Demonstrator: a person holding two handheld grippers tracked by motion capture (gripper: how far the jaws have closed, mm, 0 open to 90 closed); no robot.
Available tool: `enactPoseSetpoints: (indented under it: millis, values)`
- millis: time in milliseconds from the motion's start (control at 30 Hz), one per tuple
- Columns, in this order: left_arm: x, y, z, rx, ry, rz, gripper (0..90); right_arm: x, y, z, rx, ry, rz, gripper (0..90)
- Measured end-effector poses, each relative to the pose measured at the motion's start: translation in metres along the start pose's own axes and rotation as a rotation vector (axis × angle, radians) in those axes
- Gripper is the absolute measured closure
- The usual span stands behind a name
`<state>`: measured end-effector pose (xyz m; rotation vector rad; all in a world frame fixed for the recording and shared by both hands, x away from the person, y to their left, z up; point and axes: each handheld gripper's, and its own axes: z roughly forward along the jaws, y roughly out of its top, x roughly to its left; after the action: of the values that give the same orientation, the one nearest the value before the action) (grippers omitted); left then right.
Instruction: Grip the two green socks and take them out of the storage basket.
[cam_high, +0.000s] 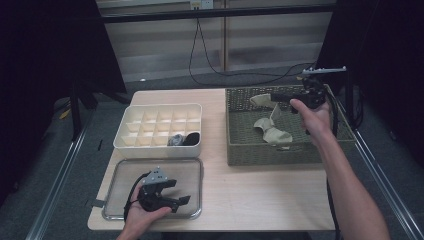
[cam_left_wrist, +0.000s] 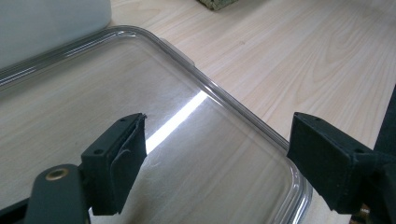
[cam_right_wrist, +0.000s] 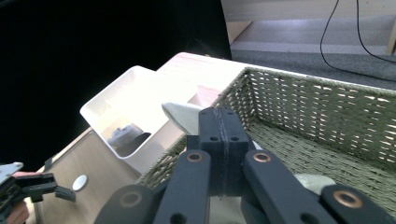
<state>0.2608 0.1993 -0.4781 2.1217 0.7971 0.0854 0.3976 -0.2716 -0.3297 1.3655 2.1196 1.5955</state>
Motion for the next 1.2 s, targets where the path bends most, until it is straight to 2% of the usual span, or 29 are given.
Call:
enactPoseSetpoints:
  millis: [300, 400, 633, 800, 933, 1000, 1100, 1200]
  values:
    - [0.002, 0.001, 0.002, -0.002, 0.011, -0.007, 19.0, 0.023, 0.002, -0.012, -0.033, 0.06, -0.038, 90.0]
    - [0.002, 0.001, 0.001, -0.007, 0.009, -0.008, 19.0, 0.033, 0.001, -0.015, -0.033, 0.072, -0.059, 90.0]
    - [0.002, 0.0, 0.001, 0.0, 0.027, -0.016, 19.0, 0.047, -0.002, -0.02, -0.023, 0.089, -0.065, 90.0]
    - [0.003, 0.0, 0.0, -0.008, 0.025, -0.018, 19.0, 0.061, -0.004, -0.028, -0.041, 0.108, -0.088, 90.0]
    - [0.002, 0.001, 0.001, -0.003, 0.027, -0.01, 19.0, 0.067, -0.01, -0.032, -0.048, 0.118, -0.094, 90.0]
    - [0.003, 0.002, 0.001, -0.001, 0.043, -0.011, 19.0, 0.067, -0.014, -0.035, -0.061, 0.127, -0.088, 90.0]
    - [0.004, 0.002, 0.001, 0.001, 0.045, -0.027, 18.7, 0.066, -0.023, -0.04, -0.075, 0.137, -0.078, 90.0]
    - [0.004, 0.002, 0.001, -0.005, 0.042, -0.025, 18.7, 0.072, -0.029, -0.047, -0.087, 0.14, -0.084, 90.0]
